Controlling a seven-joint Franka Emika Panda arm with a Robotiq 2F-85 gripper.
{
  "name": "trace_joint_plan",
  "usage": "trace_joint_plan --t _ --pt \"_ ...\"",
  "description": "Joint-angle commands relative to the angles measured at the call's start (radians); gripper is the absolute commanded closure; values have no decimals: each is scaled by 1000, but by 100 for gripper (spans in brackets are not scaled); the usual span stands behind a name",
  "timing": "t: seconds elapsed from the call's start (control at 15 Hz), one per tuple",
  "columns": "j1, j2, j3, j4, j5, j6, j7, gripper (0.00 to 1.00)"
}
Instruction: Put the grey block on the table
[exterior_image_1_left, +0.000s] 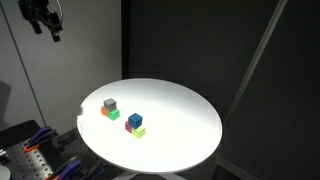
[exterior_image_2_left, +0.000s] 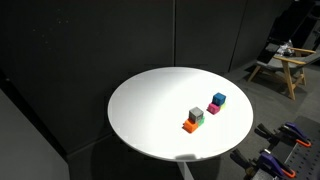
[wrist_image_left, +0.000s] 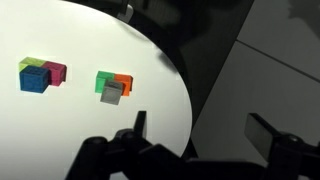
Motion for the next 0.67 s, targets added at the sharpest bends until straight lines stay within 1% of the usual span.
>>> trace_joint_plan --t 0.0,0.33,0.6 --pt "-42 46 17 27 -67 40 -4 0" --pt "-80 130 6 65 -143 70 4 0" --pt "-94 212 -12 124 -158 62 -7 0"
